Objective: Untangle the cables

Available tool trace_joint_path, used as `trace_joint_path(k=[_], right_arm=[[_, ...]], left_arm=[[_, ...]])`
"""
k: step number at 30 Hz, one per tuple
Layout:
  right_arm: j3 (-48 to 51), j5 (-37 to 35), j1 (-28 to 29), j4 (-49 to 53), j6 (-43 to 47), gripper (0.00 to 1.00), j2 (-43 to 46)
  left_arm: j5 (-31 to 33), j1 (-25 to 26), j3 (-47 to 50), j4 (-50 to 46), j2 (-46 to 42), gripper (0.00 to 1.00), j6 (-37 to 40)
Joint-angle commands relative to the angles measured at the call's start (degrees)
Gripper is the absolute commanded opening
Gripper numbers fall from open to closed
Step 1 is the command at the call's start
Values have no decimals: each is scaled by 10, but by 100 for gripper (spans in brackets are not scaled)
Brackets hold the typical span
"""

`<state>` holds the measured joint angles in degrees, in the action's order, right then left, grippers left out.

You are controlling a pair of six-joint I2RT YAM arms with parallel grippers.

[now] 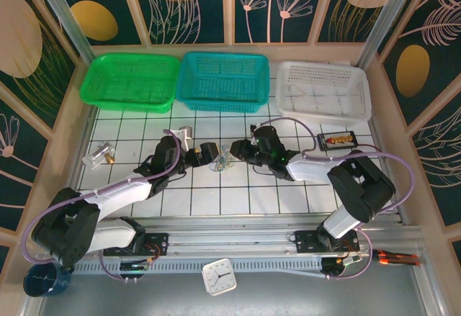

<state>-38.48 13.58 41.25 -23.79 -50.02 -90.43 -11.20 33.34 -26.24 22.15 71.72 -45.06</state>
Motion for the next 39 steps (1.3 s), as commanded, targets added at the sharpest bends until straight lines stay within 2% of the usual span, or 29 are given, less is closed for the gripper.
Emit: trace_joint_path(k=[1, 13, 19, 23, 39], right_arm=[[-5, 3, 5, -18, -3, 29, -21], [-26, 12, 8, -25, 0, 25, -57], [-32, 20, 8, -28, 2, 15, -59], [-31, 27, 8, -28, 5, 0, -52], [-63, 54, 19, -14, 10, 0, 12]], left_arm=[[-15, 3, -6, 14, 8, 99, 7], [-15, 2, -6, 11, 12, 99, 11], [-2, 2, -10, -5, 26, 99, 23], [6, 3, -19, -22, 46, 99, 44], [-9, 3, -58, -35, 141, 99, 78]])
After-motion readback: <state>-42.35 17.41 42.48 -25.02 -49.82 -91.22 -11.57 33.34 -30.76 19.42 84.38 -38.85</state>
